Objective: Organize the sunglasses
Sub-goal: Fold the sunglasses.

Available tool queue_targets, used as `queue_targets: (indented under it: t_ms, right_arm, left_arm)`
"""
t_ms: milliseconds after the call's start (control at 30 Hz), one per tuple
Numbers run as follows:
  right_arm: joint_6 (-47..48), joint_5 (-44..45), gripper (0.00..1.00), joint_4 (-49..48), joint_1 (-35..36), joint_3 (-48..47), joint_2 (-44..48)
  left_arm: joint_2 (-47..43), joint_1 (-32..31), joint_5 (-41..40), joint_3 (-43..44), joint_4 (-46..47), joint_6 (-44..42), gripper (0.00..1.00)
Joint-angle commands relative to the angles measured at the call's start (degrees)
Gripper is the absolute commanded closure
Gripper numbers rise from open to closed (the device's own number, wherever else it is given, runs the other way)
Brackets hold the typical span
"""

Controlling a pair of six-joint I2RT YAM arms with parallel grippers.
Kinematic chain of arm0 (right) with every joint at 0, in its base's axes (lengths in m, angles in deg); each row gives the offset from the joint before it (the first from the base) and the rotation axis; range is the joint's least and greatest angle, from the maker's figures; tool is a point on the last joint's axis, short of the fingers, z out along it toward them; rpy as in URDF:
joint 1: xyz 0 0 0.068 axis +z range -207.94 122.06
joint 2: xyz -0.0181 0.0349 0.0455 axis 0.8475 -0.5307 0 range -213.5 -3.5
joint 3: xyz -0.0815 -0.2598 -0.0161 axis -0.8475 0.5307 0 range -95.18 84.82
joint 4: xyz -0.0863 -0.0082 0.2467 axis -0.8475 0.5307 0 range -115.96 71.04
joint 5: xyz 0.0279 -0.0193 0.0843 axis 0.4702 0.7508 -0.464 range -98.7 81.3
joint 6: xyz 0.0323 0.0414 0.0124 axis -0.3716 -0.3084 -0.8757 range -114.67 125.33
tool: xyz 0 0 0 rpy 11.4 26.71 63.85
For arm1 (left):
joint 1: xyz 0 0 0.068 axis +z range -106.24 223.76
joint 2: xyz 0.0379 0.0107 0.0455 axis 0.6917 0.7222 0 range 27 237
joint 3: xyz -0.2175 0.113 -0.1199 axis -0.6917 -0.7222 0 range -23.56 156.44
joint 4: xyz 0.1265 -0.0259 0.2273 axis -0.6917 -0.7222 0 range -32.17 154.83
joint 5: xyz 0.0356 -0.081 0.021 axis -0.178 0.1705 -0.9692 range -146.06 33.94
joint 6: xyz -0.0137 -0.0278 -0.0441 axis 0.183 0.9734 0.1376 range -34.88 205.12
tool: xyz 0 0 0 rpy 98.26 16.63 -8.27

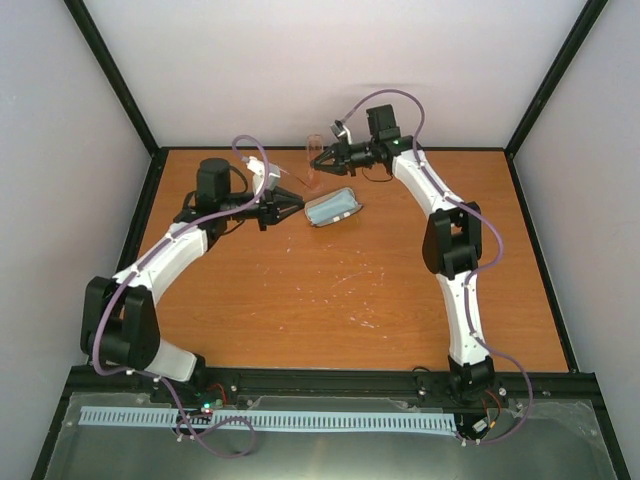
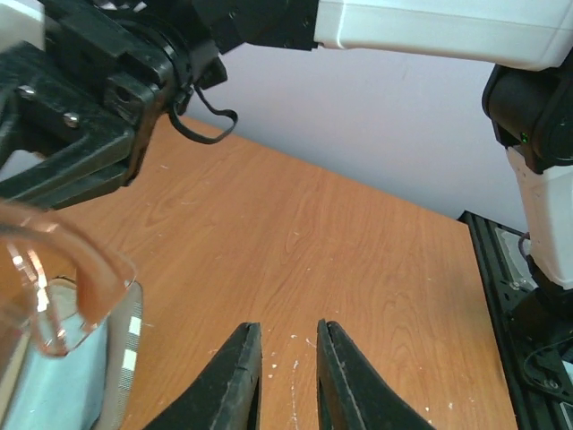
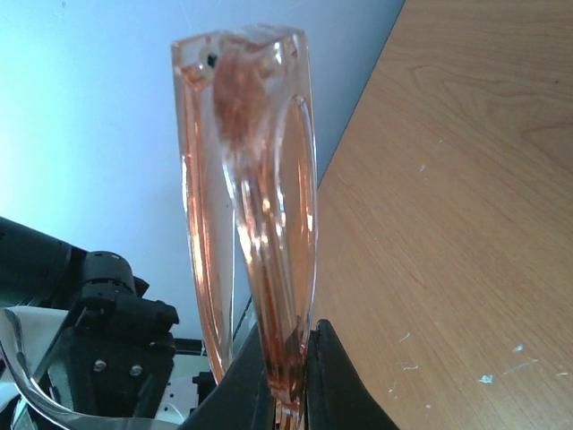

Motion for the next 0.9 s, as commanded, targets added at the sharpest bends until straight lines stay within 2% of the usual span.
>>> queue_targets:
  t_ms: [0, 333, 433, 567, 667, 767, 867]
  right_arm:
    - [2.20, -2.09, 0.97, 1.31, 2.29, 0.57, 3.04]
    - [14.53, -5.66, 0.97, 12.55, 4.48, 8.69, 8.90]
    - [15.34, -6.30, 0.97, 12.86, 4.46, 10.30, 10.32]
    - [15.04, -1.44, 0.97, 12.43, 3.59, 11.42, 10.79]
    - [11.74, 1.37, 0.97, 7.83, 1.20, 13.70, 11.08]
    - [10.96, 1.39, 0.97, 5.37, -3.01, 14.02, 10.34]
    - [12.28, 0.43, 0.97, 6.99, -7.29, 10.51, 8.09]
  left_arm:
    - [3.09, -1.09, 1.40, 3.10, 2.93, 1.07, 0.79]
    - [11.25, -0.63, -4.30, 8.75, 2.73, -4.08, 0.78]
    - [12.85, -0.55, -5.03, 9.20, 2.13, -4.91, 0.78]
    - [12.20, -0.47, -5.87, 8.63, 2.24, -5.01, 0.77]
    - [9.41, -0.48, -5.98, 7.01, 1.57, -6.24, 0.77]
    - [8.25, -0.80, -5.21, 6.01, -4.01, -12.42, 0.81]
    - [10.00, -0.92, -6.89, 7.72, -12.10, -18.85, 0.81]
